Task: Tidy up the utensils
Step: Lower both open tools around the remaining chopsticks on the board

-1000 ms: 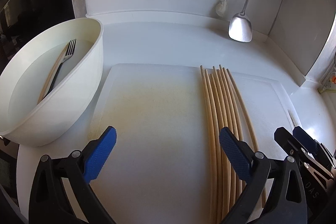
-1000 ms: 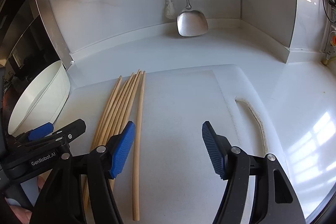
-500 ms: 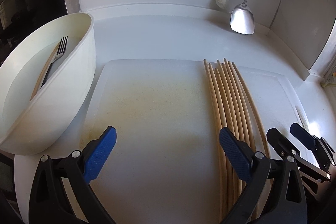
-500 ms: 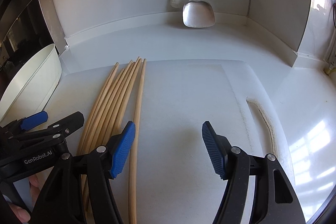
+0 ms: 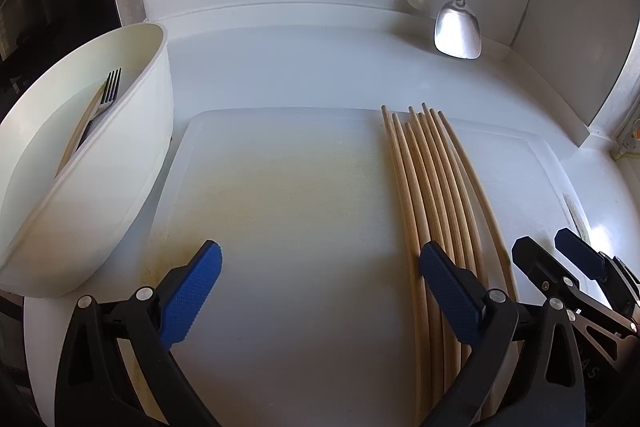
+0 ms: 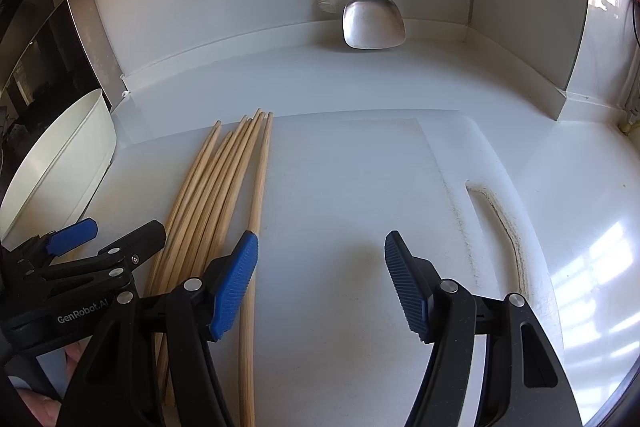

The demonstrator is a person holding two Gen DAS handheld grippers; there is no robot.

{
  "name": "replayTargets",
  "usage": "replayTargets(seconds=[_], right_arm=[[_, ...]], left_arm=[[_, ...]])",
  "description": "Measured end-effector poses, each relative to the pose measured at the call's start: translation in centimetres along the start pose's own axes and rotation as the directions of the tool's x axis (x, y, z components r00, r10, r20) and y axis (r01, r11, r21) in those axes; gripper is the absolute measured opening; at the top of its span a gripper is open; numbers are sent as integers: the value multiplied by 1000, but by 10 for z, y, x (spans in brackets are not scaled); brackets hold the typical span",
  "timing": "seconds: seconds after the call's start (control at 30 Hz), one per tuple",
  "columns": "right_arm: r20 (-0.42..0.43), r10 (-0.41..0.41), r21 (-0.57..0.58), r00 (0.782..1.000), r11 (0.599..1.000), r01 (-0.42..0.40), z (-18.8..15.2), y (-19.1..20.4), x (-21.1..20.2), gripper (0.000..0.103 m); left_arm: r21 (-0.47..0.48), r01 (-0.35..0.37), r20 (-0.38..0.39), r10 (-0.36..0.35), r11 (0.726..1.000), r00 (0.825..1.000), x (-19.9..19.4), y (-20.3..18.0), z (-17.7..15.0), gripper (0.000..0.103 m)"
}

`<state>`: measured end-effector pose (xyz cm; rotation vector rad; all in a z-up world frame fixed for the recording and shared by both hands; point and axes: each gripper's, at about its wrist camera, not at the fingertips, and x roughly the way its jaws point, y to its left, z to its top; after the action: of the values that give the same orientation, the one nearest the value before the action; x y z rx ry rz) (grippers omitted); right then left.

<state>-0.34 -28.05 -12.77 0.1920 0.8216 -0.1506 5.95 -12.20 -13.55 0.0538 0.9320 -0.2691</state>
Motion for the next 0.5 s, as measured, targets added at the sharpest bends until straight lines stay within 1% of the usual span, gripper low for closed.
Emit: replayTargets(seconds=[0.1,0.13,0.17,0.2,0.3,0.4,0.5], right_arm=[[0,1,-5,1000,1000,-1,1,3,0,63],[1,-1,-10,1000,1000,1,1,4,1,63],[1,-2,-15,1000,1000,2,2,4,1,63],[0,-1,-17,1000,1000,1,2,5,2,63],[0,2,-16,1000,1000,-2,4,6,2,63],[4,3,-10,1000,1000,-3,5,4,0,63],[7,1,-7,1000,1000,-1,5,3,0,63]], left_arm=[[-6,-22,-3,22,1000,1000,-1,2,1,98],[-4,-47,-10,47,999,999,0,2,3,98],[9,-84,-37,84,996,996,6,2,5,98],[1,-66,-33,66,998,997,7,3,7,98],[9,-64,-51,64,998,997,10,2,11,98],[1,-58,-39,58,998,998,7,5,8,97],[-27,-17,-30,17,999,999,2,8,5,97]])
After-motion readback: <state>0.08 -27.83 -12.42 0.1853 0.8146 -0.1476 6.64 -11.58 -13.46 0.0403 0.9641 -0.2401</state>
